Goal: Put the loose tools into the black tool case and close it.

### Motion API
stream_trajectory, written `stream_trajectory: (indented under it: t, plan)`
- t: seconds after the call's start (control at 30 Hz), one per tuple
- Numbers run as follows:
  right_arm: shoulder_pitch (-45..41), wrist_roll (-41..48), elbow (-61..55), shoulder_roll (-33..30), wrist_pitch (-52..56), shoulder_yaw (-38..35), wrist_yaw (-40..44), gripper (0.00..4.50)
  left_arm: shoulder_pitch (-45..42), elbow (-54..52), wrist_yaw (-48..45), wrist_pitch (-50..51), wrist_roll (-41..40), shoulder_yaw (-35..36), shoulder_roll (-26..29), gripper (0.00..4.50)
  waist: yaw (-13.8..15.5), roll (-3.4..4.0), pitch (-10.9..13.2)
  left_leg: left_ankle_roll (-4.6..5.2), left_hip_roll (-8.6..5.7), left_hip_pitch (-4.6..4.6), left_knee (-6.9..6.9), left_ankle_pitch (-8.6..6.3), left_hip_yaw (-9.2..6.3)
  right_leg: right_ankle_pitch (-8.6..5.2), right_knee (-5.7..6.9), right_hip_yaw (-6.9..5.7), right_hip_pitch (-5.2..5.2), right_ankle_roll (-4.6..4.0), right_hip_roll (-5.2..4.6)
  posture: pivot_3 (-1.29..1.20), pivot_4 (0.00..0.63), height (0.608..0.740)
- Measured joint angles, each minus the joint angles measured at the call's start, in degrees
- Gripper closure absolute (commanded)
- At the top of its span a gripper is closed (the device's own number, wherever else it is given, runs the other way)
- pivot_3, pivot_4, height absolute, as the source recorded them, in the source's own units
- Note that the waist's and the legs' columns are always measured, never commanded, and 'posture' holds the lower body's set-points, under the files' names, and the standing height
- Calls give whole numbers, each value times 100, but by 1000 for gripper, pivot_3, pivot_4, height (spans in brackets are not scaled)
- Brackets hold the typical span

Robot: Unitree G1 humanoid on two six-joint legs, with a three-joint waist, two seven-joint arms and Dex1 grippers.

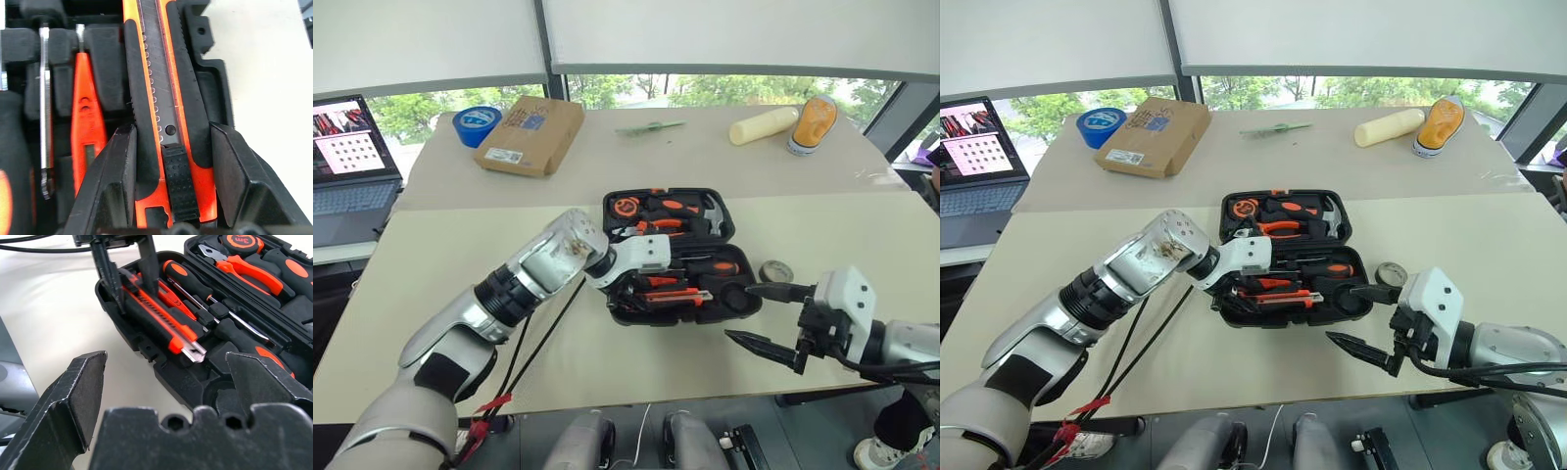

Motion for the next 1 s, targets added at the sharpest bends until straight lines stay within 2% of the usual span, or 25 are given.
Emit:
stream_trajectory:
  t: [0.3,0.33,0.37,0.53,0.67,0.7,0.73,1.0]
  plan:
    - [-70,-12,12,0,-1,8,-92,0,-10,179,-8,-509,383,-121,-138,2798,37,2,-2,5,0,14,6,-3,-3,0,-3,1,20,0,-3,0,150,738]
    - [-81,-15,14,0,-2,19,-97,0,-12,209,-8,-526,403,-119,-165,1796,43,3,-2,6,-1,17,7,-4,-4,0,-3,1,24,0,-3,0,150,738]
    - [-88,-20,14,0,-2,31,-100,0,-14,242,-2,-522,422,-112,-195,1734,48,3,-2,12,-1,18,9,-7,-5,0,-3,1,27,0,-3,0,150,738]
    - [-183,-70,35,3,-7,147,-110,0,-139,225,-225,-21,234,72,-148,20,8,5,-3,4,0,5,10,-3,-2,-1,5,-2,6,1,2,0,150,738]
    - [-234,-103,87,4,-13,199,-107,0,-251,271,-399,44,169,190,2,20,-3,5,-3,0,1,3,10,0,-2,-1,5,-2,4,1,5,0,150,738]
    - [-252,-120,124,4,-17,234,-106,0,-284,292,-425,28,158,252,69,566,-4,5,-3,0,0,3,10,0,-2,-1,5,-1,3,1,4,0,150,738]
    - [-275,-127,179,4,-19,291,-103,0,-333,344,-441,-65,136,342,134,809,-5,5,-3,1,1,4,9,0,-2,-1,5,-1,4,1,4,0,150,738]
    - [-477,-132,322,4,-24,372,-88,0,0,583,-467,-1279,184,566,260,3730,2,5,-3,-1,0,0,10,0,-2,0,4,2,2,1,-1,0,150,738]
